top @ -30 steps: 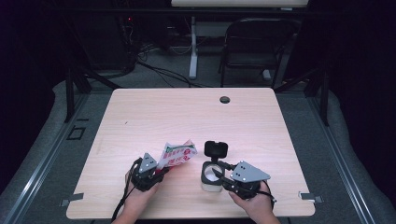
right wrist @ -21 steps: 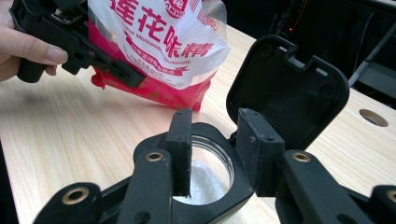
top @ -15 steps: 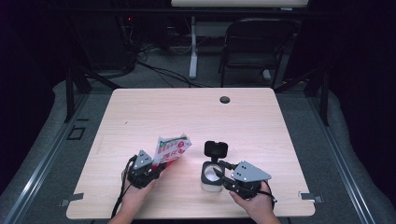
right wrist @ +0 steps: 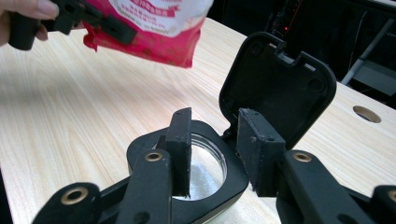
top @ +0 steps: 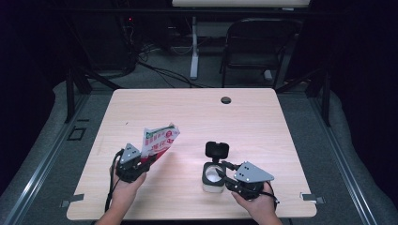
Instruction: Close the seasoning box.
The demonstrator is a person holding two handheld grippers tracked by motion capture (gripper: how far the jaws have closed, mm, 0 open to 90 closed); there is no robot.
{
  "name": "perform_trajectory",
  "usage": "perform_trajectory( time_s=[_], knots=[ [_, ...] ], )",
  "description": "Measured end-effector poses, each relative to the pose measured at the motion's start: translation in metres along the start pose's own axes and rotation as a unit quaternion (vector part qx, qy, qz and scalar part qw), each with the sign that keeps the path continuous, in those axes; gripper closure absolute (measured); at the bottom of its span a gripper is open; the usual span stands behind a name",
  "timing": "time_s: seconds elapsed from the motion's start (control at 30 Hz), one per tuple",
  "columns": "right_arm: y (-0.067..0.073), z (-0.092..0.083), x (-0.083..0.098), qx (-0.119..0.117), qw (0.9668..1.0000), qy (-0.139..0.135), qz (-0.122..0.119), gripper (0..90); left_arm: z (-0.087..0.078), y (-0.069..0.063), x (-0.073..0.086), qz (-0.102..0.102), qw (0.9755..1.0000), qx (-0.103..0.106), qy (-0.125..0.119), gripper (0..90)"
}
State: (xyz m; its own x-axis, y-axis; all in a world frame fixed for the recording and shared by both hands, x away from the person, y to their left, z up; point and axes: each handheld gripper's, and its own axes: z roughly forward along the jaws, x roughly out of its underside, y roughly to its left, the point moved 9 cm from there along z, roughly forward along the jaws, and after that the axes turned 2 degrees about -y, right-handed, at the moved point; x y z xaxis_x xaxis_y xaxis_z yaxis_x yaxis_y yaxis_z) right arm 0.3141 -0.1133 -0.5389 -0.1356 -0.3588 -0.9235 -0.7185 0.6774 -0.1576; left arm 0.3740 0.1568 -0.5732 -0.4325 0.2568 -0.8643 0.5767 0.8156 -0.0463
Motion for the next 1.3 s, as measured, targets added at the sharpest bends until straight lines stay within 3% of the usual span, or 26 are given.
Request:
perform_trajectory(
  time_s=[0.33,0.7,0.83,0.93,1.07,1.2,1.3],
  knots=[
    [-0.001,-0.001,0.001,0.003,1.0,-0.002,0.004,64.1,-0.016,0.025,0.007,-0.005,0.9997,-0.022,0.008,78.6],
    [-0.004,0.0,0.005,0.005,0.9998,0.004,0.017,61.0,-0.023,0.047,0.02,-0.03,0.9986,-0.042,0.011,78.7],
    [-0.003,0.001,0.005,0.002,0.9998,0.005,0.018,60.9,-0.021,0.051,0.026,-0.022,0.9983,-0.051,0.019,78.7],
    [-0.003,0.002,0.006,0.001,0.9999,0.004,0.015,60.9,-0.017,0.055,0.032,-0.017,0.9977,-0.059,0.028,78.7],
    [-0.005,0.0,0.006,0.002,0.9998,0.002,0.018,60.9,-0.013,0.061,0.038,-0.025,0.9958,-0.08,0.036,78.7],
    [-0.006,0.0,0.007,0.003,0.9998,0.002,0.021,60.9,-0.013,0.068,0.042,-0.011,0.9934,-0.103,0.048,78.7],
    [-0.006,0.001,0.008,0.001,0.9998,0.002,0.022,60.9,-0.013,0.071,0.043,-0.013,0.9924,-0.113,0.048,78.6]
  ],
)
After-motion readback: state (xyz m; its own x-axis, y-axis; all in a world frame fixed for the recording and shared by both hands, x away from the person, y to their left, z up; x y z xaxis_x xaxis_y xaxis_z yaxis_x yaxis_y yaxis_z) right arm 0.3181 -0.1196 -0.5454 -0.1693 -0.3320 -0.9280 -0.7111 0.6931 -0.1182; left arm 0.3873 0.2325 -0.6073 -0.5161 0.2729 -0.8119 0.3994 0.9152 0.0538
